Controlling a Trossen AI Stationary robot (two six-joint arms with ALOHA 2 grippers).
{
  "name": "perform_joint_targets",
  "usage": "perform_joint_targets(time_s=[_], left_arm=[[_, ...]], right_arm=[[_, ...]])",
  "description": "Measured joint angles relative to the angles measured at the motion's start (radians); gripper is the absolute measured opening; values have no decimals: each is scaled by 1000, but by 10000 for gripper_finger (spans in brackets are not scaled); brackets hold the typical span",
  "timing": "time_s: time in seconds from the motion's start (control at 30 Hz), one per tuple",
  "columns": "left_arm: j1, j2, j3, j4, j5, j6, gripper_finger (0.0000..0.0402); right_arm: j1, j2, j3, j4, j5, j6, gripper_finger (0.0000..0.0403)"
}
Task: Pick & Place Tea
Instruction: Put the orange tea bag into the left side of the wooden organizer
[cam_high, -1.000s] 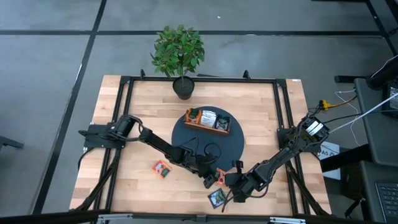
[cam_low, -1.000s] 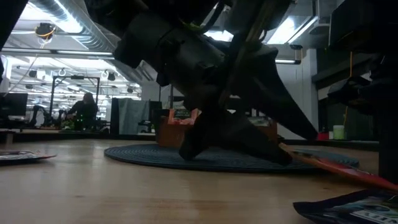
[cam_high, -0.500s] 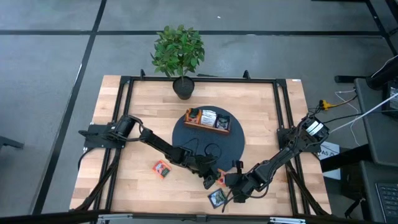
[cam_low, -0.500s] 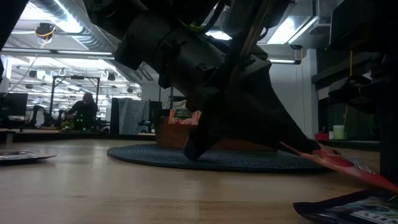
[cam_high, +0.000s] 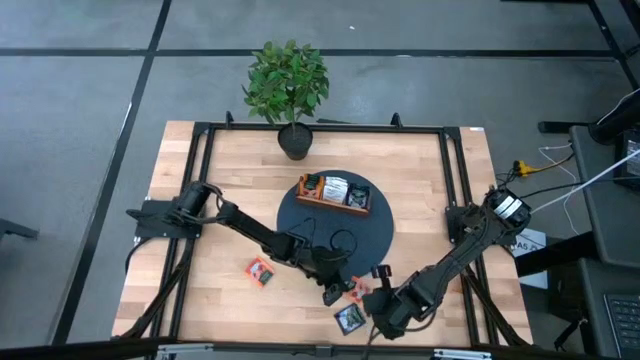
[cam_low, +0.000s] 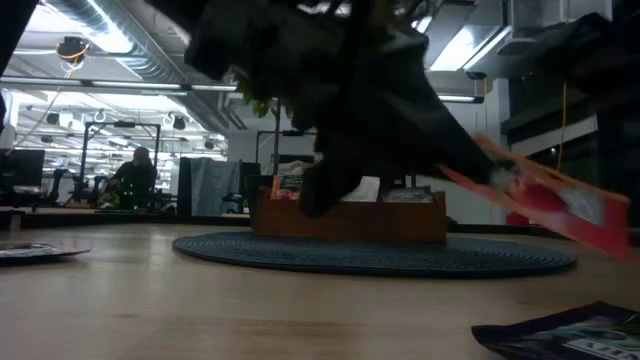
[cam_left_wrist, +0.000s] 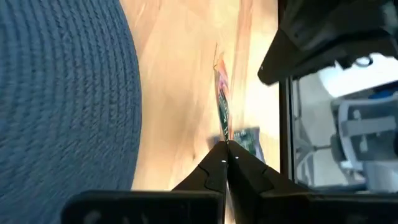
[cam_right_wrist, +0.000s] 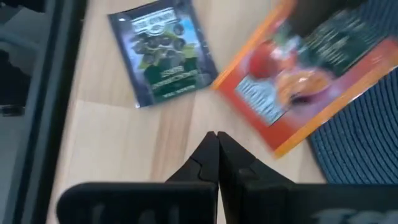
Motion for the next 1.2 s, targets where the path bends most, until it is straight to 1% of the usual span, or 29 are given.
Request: perform_joint_targets(time_s=[0.1, 0.3, 0.4, 0.47, 0.63, 0.8, 0.87, 1.0, 1.1, 1.2], left_arm=[[0, -53, 0, -106, 1, 40, 2], [-5, -162, 2, -289, -3, 127, 2], [-5, -216, 2, -387, -6, 174, 2], [-4, -256, 1, -482, -26, 203, 2], [20, -351, 1, -643, -98, 275, 2], [70, -444, 2, -767, -101, 360, 2], [96, -477, 2, -838, -107, 399, 2], [159, -517, 1, -910, -108, 477, 2], [207, -530, 1, -958, -109, 559, 2], [256, -529, 1, -1022, -157, 652, 2]], right_arm=[[19, -8, -7, 9, 12, 5, 0], [52, -101, -92, 109, 111, 27, 0], [55, -162, -161, 213, 150, 4, 0], [54, -197, -215, 300, 169, -19, 0], [53, -253, -347, 493, 300, -80, 0], [38, -266, -440, 641, 403, -86, 9], [24, -266, -455, 680, 439, -96, 16], [-12, -271, -468, 741, 508, -128, 23], [-44, -280, -467, 781, 511, -177, 24], [-75, -280, -466, 830, 509, -207, 25]])
